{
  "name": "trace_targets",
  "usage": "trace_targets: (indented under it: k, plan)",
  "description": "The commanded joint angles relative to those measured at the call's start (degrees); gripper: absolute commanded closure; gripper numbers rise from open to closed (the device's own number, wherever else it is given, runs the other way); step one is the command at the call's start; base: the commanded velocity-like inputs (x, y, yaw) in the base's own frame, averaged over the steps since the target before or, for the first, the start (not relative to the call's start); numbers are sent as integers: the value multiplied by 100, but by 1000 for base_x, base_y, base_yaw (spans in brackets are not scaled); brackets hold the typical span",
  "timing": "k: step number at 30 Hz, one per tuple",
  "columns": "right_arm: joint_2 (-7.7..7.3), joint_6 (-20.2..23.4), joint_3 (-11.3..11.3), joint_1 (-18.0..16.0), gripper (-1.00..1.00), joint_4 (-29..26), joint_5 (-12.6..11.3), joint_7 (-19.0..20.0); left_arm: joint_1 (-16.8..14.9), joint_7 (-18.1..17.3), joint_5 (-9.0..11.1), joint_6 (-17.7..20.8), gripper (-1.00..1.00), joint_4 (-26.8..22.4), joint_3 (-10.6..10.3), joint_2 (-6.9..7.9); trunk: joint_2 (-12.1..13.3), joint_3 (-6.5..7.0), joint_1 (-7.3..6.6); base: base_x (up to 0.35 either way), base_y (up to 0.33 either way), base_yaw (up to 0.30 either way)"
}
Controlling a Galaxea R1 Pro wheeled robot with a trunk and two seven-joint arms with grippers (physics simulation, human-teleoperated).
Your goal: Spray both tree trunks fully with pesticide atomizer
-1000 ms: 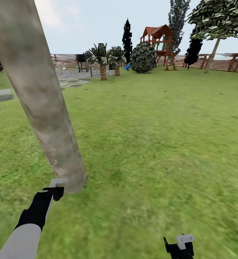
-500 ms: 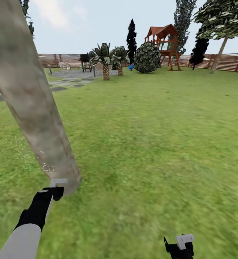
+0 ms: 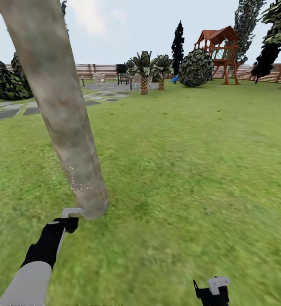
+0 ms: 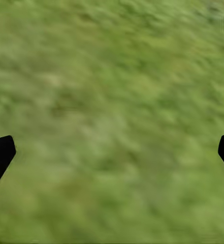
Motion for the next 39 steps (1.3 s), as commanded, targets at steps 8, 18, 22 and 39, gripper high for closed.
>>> trace_targets:
  k: [8, 18, 22, 39]
  plan:
    - [-9, -3, 1, 0, -100, -4, -4, 3, -164, -489, -25, 591, 100, -670, -403, -120, 0, 0, 0, 0, 0, 237]
    - [-35, -4, -2, 0, -100, -4, -6, -6, -596, -542, -18, 1178, 100, -765, -911, 190, 0, 0, 0, 0, 0, 7]
    - [-35, -3, -5, 0, -100, -4, -7, -6, -689, -546, -26, 1275, 100, -882, -947, -196, 0, 0, 0, 0, 0, 0]
    - [-26, 0, 0, 0, -100, -4, -7, -10, -861, -582, -28, 1872, 100, -1828, -1028, -111, 0, 0, 0, 0, -101, 93]
